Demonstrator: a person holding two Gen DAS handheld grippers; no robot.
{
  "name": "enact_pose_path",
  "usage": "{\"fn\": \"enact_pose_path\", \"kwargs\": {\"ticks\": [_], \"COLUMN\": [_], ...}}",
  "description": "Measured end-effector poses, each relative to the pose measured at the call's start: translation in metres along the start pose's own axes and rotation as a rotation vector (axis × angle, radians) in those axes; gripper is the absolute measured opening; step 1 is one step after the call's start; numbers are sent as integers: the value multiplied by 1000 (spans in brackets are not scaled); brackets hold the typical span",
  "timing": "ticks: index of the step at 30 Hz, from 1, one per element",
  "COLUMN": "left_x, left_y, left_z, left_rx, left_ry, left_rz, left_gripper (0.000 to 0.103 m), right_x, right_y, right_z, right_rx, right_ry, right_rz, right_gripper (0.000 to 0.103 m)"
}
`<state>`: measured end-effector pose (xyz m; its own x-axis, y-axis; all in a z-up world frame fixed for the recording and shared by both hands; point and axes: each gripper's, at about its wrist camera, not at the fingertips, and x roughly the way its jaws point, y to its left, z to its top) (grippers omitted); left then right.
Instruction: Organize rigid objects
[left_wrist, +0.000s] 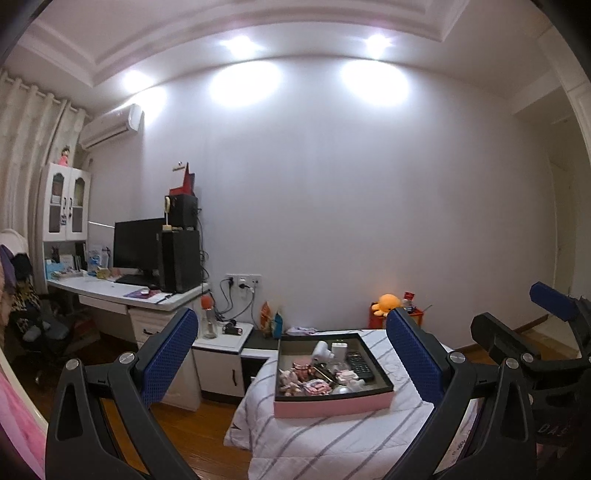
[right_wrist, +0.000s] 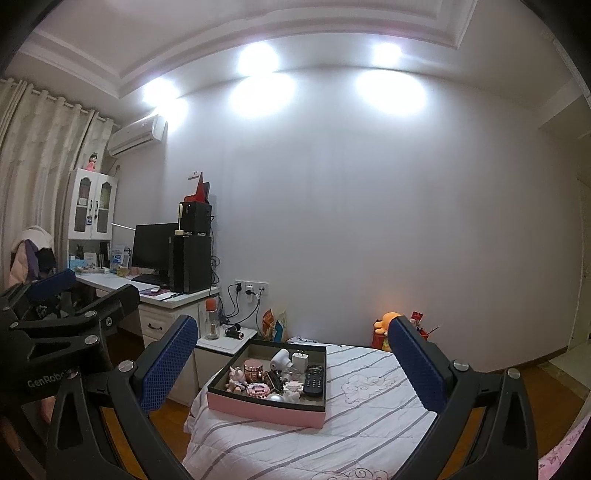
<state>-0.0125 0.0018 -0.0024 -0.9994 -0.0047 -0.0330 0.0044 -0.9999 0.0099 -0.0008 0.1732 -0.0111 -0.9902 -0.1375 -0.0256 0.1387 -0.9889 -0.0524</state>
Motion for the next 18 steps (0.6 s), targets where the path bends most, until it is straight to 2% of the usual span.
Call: {"fn": "enact_pose_path", "kwargs": {"ticks": [18], "left_x": [6], "left_y": [-6], "left_z": [-4], "left_rx": [10], "left_ry": [1], "left_rz": [-19], "left_gripper": [103], "right_x": [-4], "right_y": [-2], "right_z": [1], "right_rx": [-11], "right_ry": [-6], "right_rz": [-45], "right_gripper": [103]}}
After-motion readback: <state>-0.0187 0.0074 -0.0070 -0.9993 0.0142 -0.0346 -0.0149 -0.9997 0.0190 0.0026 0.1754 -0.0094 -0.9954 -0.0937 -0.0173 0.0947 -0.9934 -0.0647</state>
